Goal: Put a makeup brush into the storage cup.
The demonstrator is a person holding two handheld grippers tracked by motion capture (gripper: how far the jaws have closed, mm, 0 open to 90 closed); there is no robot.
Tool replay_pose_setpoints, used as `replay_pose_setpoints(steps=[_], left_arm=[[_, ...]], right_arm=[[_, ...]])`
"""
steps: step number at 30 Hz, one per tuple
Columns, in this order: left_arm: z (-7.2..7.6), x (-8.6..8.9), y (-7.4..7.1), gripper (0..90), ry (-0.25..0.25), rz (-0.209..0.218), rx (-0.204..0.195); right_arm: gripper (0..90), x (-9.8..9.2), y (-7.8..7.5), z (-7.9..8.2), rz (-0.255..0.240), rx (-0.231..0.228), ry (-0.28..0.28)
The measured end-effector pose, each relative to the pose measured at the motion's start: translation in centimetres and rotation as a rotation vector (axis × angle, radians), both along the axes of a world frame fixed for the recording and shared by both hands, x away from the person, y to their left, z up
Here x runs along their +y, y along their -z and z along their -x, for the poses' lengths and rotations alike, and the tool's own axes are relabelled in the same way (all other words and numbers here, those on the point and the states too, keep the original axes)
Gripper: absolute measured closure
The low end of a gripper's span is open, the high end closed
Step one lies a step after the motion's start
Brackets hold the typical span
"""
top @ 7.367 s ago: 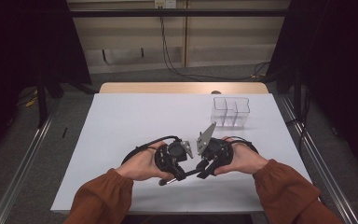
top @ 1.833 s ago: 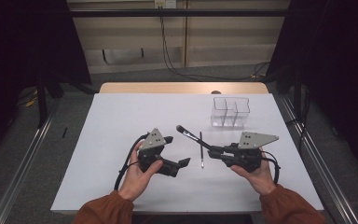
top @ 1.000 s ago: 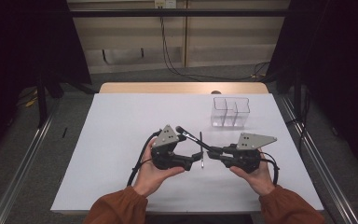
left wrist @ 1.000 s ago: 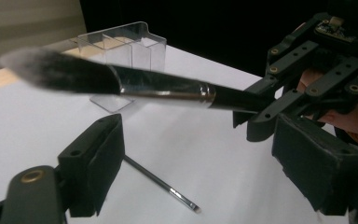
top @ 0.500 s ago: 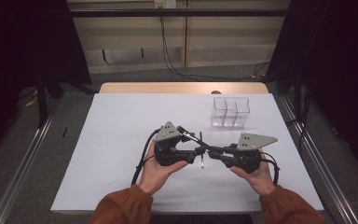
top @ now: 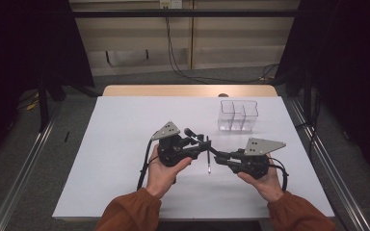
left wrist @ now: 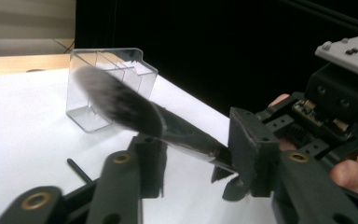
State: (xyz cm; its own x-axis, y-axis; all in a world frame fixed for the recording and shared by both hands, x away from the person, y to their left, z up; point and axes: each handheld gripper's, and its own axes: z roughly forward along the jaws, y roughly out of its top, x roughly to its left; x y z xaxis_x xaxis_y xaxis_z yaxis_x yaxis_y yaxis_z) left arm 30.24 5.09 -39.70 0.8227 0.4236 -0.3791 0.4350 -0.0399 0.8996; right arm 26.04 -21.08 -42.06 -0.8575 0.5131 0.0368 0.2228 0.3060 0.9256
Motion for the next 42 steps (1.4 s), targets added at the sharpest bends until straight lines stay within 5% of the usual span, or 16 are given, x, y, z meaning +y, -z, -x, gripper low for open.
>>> replay_pose_setpoints(steps=[10,19,42], left_arm=[[0.6,-0.3,-0.7,74.0,0.033,0.011,-0.027],[0.8,-0.8,-0.9,79.5,0.063,-0.003,-0.042],[0.1,1.8,-2.5,79.5,0.083,-0.062,-0.047]], right_arm=[[78.8,0.6,0.6,-0.2,0.012,0.021,-0.004],[57.7,0.5,0.9,-0.5,0.010,0.040,0.014],[18.0,-0.2,0.6,-0.7,-0.074,0.093,0.025]])
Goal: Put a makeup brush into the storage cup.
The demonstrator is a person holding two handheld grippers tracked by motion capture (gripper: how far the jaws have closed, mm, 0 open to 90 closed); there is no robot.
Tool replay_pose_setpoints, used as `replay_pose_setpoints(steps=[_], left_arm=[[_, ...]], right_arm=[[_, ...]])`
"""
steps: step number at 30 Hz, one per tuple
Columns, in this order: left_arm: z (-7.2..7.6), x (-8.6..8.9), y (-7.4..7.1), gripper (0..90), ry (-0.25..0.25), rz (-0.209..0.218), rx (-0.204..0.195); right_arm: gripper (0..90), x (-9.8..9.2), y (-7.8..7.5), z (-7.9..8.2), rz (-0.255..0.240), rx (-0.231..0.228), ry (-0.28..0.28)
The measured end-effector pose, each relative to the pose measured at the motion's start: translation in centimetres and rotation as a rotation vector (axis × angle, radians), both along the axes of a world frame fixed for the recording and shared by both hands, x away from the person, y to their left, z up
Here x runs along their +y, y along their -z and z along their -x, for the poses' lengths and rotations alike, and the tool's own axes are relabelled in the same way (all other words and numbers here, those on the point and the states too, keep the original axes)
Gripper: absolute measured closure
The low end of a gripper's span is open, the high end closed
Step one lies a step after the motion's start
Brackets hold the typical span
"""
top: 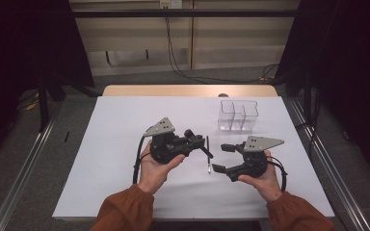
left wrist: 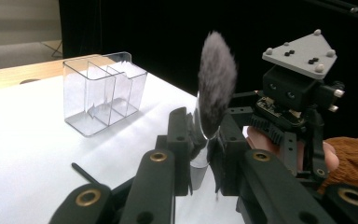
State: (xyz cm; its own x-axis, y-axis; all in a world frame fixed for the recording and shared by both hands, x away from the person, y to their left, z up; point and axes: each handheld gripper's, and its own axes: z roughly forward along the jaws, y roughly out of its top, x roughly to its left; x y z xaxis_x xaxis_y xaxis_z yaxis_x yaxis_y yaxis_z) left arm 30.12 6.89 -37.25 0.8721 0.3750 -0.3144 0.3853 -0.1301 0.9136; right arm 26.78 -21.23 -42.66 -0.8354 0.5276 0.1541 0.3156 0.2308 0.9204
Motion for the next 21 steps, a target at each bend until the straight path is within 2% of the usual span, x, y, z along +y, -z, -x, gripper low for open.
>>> replay_pose_setpoints(steps=[2,10,17,21], left_arm=[[-0.1,0.2,-0.4,79.4,0.004,-0.026,-0.009],[-0.4,0.8,-1.0,79.4,0.021,-0.048,-0.008],[-0.6,0.6,-1.3,79.4,0.050,-0.104,0.002],[-0.5,0.7,-1.4,79.4,0.030,-0.124,-0.009]], right_arm=[[16.3,0.0,0.0,0.0,-0.002,0.000,0.000],[11.4,0.0,0.0,-0.1,-0.016,0.012,-0.010],[5.3,-0.1,0.0,-0.1,-0.030,0.023,-0.028],[1.9,-0.1,0.0,-0.1,-0.039,0.021,-0.055]])
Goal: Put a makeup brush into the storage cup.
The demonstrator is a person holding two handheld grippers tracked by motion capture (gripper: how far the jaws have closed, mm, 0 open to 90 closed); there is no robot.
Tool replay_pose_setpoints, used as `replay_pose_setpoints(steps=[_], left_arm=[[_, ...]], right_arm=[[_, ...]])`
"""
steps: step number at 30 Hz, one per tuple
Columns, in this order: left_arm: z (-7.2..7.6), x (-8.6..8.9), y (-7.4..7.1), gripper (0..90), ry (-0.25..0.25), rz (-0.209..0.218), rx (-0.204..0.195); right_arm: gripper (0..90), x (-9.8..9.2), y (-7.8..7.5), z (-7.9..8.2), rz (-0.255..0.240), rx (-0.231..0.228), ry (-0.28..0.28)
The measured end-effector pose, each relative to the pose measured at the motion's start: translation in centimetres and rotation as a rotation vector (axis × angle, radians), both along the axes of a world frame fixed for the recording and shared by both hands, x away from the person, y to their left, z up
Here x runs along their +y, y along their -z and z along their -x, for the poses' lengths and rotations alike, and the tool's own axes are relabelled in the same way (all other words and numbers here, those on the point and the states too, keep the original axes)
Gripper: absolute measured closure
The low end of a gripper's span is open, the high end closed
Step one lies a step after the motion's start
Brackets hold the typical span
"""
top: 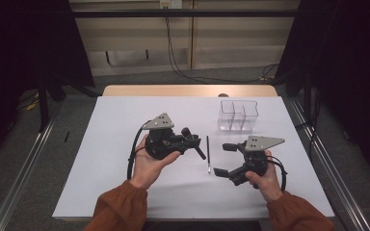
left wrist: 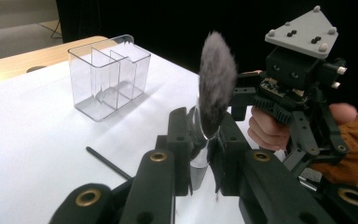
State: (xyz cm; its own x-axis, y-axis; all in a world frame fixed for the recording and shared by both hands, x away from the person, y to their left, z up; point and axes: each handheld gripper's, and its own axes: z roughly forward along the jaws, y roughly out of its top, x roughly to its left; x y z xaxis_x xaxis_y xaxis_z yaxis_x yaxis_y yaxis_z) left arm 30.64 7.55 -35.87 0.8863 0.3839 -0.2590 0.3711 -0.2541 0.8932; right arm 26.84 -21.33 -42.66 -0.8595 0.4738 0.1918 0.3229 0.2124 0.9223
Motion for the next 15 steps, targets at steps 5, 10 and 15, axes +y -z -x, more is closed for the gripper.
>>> replay_pose_setpoints(steps=[5,10,15], left_arm=[[-0.16,-0.19,0.18,79.5,0.003,-0.043,0.024],[-0.31,-0.40,0.17,79.5,0.007,-0.092,0.043],[-0.14,-0.66,-0.17,79.5,0.035,-0.129,0.025]], right_arm=[[1.0,0.05,-0.03,0.12,-0.001,-0.007,-0.031],[1.2,0.27,0.04,0.17,0.004,-0.009,-0.038],[2.2,0.67,0.18,0.16,0.014,-0.016,-0.046]])
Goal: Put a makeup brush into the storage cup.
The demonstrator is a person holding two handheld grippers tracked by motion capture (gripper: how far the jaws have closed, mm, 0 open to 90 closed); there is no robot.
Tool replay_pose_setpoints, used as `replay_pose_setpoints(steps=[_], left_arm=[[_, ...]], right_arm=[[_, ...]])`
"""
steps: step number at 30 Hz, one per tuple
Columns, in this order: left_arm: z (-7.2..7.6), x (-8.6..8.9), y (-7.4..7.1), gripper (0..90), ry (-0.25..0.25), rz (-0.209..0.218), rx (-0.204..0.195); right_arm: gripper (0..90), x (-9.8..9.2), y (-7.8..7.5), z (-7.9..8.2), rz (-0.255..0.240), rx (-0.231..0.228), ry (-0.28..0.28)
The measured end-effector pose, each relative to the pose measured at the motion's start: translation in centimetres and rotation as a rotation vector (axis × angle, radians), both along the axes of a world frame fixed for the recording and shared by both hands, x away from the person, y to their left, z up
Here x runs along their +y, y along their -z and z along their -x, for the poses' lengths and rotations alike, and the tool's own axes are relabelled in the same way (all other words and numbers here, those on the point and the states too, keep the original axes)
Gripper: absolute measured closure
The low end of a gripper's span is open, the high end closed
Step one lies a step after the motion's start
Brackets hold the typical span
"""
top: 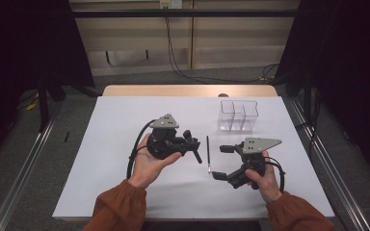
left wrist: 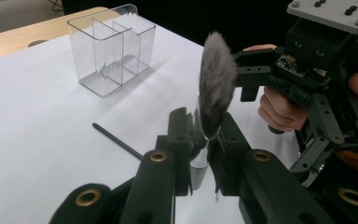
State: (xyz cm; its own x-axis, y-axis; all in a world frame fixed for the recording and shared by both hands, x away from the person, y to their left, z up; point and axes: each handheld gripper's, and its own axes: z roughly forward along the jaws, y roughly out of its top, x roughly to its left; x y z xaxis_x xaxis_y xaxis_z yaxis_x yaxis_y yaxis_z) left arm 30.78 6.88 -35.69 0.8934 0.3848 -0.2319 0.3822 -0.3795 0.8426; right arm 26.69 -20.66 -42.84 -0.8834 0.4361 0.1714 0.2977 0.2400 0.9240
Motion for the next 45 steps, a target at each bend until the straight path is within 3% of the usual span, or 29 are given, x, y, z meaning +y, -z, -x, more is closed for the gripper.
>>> replay_pose_setpoints(steps=[15,23,26,33,35,37,38,42,45], left_arm=[[0.2,-1.7,-0.4,79.4,0.078,-0.076,0.008],[0.3,-2.0,0.1,79.5,0.086,-0.076,0.024],[0.2,-2.0,0.3,79.4,0.089,-0.078,0.029],[0.2,-2.2,0.6,79.4,0.097,-0.083,0.039],[0.2,-2.2,0.7,79.4,0.099,-0.079,0.041],[0.2,-2.3,0.7,79.4,0.103,-0.081,0.044],[0.2,-2.3,0.8,79.4,0.103,-0.082,0.044],[0.2,-2.5,0.9,79.4,0.109,-0.083,0.044],[0.2,-2.5,1.0,79.4,0.115,-0.089,0.045]], right_arm=[[4.9,1.1,0.2,-0.4,0.010,-0.004,-0.024],[11.1,1.8,0.2,-0.4,0.028,0.002,-0.034],[13.3,2.3,0.6,-0.6,0.004,-0.045,-0.041],[15.6,3.3,0.7,-0.6,0.017,-0.029,-0.086],[14.2,3.2,0.7,-0.7,-0.017,-0.016,-0.131],[15.8,3.3,0.7,-0.7,-0.019,-0.021,-0.106],[18.3,3.3,0.8,-0.8,-0.027,-0.008,-0.110],[48.5,3.1,0.8,-0.8,-0.031,-0.014,-0.095],[61.3,3.0,0.7,-0.8,-0.040,-0.006,-0.087]])
